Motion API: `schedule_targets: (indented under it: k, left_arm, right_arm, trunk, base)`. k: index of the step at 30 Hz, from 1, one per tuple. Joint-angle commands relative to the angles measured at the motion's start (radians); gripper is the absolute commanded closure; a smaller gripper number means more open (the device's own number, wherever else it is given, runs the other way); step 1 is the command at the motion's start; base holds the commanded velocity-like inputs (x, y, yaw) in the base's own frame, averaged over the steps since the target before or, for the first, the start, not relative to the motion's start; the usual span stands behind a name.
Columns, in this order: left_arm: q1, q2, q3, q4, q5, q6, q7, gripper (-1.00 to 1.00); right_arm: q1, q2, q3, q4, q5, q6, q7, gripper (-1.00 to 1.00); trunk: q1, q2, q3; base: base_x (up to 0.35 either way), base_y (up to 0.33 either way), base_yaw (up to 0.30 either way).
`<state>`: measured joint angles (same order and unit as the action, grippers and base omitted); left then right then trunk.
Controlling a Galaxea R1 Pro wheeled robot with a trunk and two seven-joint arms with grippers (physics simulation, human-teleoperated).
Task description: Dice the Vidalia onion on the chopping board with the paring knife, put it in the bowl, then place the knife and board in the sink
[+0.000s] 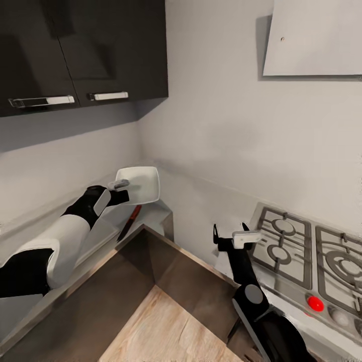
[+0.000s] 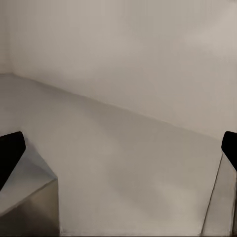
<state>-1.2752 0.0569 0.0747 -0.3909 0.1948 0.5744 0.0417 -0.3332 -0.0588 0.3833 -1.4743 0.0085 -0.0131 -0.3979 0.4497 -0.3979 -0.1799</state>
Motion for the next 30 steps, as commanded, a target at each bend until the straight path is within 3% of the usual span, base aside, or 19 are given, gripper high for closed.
schedule_targets:
  k: [1,7,16,19,22,30]
  left_arm:
    - [-0.001,0.0,0.003,-0.002,0.011,0.005,0.004,1.0]
    - [-0.001,0.001,0.004,-0.002,0.011,0.005,0.004,1.0]
    - [-0.001,0.001,0.004,-0.002,0.011,0.005,0.004,1.0]
    - [-0.001,0.001,0.004,-0.002,0.011,0.005,0.004,1.0]
    - [-0.001,0.002,0.004,-0.002,0.011,0.005,0.004,1.0]
    - [-0.001,0.003,0.003,-0.002,0.011,0.005,0.004,1.0]
  right_arm:
    - [-0.001,-0.001,0.019,0.0,0.001,-0.001,-0.008,-1.0]
    - [-0.001,-0.001,0.053,0.0,0.002,0.0,-0.009,-1.0]
    - [-0.001,-0.002,0.064,0.0,0.002,0.001,0.007,-1.0]
    - [-0.001,-0.005,0.057,0.0,0.002,0.0,0.045,-1.0]
    - [-0.001,-0.013,0.012,0.0,0.002,0.0,0.131,-1.0]
    - [-0.001,-0.018,-0.219,-0.001,0.002,0.002,0.538,-1.0]
  trunk:
    - [0.0,-0.002,-0.002]
    - [0.0,-0.002,-0.002]
    - [0.0,-0.002,-0.004]
    - [0.0,-0.002,-0.006]
    - [0.0,-0.002,-0.009]
    - [0.0,-0.002,-0.016]
  base:
    - [-0.123,0.0,0.0]
    - [-0.078,0.0,0.0]
    - [-0.009,0.0,0.039]
    - [0.0,0.0,0.172]
    - [0.0,0.0,0.201]
    - [0.0,0.0,0.204]
